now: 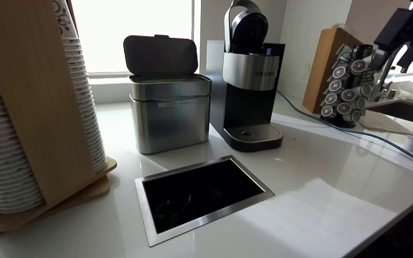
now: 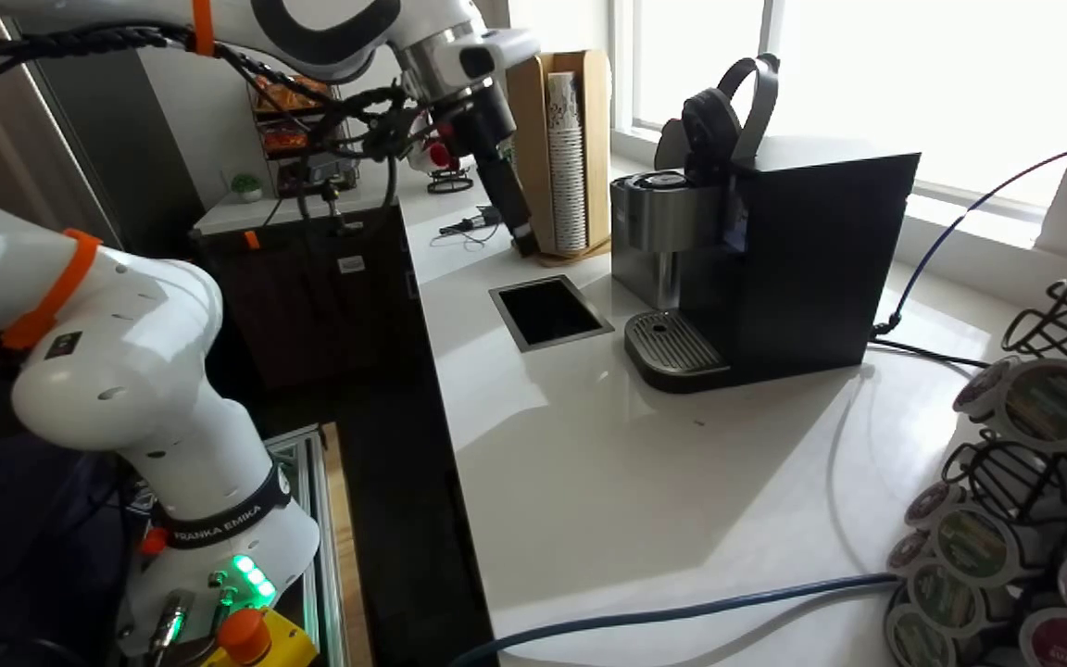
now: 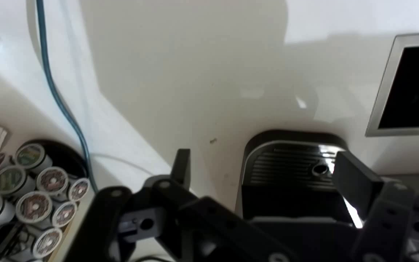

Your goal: Remove the coffee pod from the coffeemaker and place it in the silver bin then close the bin.

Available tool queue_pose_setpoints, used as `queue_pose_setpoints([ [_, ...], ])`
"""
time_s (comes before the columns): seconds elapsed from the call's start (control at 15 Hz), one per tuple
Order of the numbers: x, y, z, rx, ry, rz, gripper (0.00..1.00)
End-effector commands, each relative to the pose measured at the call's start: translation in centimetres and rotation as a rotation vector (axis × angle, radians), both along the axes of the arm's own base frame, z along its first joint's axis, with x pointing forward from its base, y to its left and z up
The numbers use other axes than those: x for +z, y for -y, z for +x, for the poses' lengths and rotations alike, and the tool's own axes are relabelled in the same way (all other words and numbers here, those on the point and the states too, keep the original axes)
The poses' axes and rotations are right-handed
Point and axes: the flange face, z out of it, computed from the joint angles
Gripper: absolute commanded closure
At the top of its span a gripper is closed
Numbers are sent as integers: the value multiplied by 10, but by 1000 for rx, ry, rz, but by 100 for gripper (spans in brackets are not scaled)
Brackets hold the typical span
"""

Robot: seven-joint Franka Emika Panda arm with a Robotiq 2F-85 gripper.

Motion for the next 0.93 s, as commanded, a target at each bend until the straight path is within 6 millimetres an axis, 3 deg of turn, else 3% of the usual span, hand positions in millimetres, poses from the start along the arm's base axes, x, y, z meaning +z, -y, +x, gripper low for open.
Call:
queue_pose_setpoints([
  [0.0,45,18,49,-24,97,-43,0],
  [0.27,101,19,106,-114,288,14,0],
  [0.47,122,4,148,-181,328,52,0],
  [0.53,116,11,115,-137,325,26,0],
  [0.67,117,7,128,-136,323,30,0],
  [0.87,118,11,124,-140,327,30,0],
])
